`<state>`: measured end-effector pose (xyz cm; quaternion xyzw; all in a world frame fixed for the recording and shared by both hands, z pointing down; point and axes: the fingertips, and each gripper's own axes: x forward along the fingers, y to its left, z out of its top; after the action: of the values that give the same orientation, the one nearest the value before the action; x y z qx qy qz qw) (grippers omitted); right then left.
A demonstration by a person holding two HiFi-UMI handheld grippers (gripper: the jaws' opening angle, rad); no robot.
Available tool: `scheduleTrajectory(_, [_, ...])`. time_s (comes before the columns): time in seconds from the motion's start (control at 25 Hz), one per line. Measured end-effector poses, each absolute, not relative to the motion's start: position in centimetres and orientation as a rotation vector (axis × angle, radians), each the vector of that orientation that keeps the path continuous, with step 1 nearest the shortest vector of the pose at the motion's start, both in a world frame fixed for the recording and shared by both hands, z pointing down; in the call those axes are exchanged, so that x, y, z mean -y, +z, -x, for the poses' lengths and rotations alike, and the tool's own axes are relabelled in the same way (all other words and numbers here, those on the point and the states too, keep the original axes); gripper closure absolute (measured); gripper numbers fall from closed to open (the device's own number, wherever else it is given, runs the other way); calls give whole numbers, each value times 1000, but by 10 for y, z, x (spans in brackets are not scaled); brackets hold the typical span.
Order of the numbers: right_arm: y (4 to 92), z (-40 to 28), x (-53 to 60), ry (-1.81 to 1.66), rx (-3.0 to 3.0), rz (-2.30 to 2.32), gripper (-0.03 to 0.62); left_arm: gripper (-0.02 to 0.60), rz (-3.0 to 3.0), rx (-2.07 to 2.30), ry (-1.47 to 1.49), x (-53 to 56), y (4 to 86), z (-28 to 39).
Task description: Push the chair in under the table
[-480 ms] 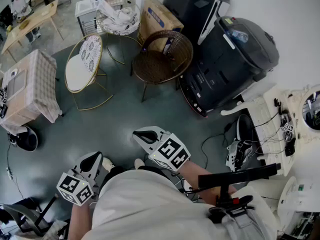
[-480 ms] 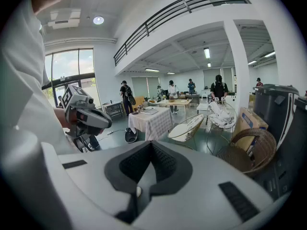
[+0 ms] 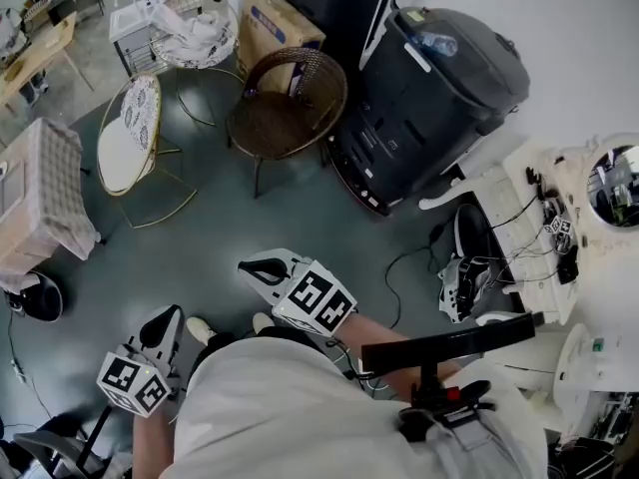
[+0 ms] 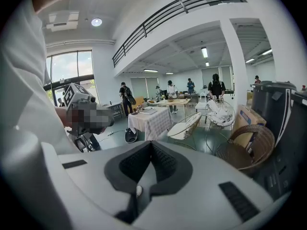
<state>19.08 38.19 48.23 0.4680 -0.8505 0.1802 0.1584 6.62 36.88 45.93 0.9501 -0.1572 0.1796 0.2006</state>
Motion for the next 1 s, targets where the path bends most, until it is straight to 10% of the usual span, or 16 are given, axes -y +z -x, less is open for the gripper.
scheduleTrajectory(1.0, [511, -161, -94, 729, 2210, -1497, 436, 569, -2664, 343, 461, -98, 446, 19])
